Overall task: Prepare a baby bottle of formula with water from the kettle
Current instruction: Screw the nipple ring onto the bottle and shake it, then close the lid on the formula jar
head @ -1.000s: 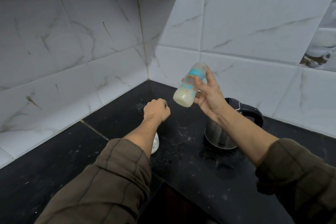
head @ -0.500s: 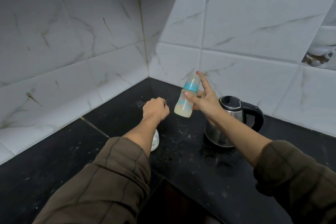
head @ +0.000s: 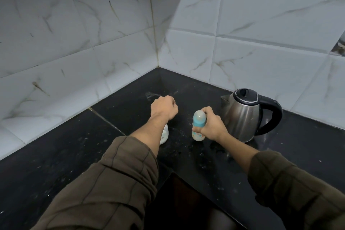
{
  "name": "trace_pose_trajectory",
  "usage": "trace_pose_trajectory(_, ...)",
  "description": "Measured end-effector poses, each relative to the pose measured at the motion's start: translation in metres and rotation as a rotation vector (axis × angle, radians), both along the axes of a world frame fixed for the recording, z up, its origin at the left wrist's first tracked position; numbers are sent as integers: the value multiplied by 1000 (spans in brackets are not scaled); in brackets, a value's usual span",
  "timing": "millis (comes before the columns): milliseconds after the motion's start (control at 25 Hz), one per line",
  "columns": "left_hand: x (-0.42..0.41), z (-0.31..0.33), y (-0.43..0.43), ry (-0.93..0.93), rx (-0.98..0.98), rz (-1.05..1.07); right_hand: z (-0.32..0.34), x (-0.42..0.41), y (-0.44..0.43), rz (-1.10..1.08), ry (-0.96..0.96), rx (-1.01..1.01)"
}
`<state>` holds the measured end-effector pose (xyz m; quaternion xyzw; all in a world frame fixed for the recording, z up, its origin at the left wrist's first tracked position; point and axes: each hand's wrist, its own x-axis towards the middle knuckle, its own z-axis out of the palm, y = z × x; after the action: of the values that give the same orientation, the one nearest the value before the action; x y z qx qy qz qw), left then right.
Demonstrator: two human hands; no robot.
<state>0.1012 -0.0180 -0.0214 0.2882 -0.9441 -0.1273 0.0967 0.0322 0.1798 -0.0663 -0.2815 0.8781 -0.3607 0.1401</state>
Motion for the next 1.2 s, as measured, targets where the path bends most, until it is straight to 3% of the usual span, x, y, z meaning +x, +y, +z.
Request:
trace_pose_trajectory(480,2,-9,-13,-29,30,13,-9,-11,2,55,-58,138)
trace_pose_trajectory(680,11,-1,-36,56,15,67,26,-14,-11,-43,238,16)
trace_pose_trajectory(800,20,2,-53,79,25,99,52,-22,-54,30,355,-30)
trace_pose_trajectory(960,37,-1,-84,71,38,165,58,-24,-126,226,234,174)
trace_pose_trajectory(1200,55,-22,-129,24,83,217,35,-22,-199,321,114,480)
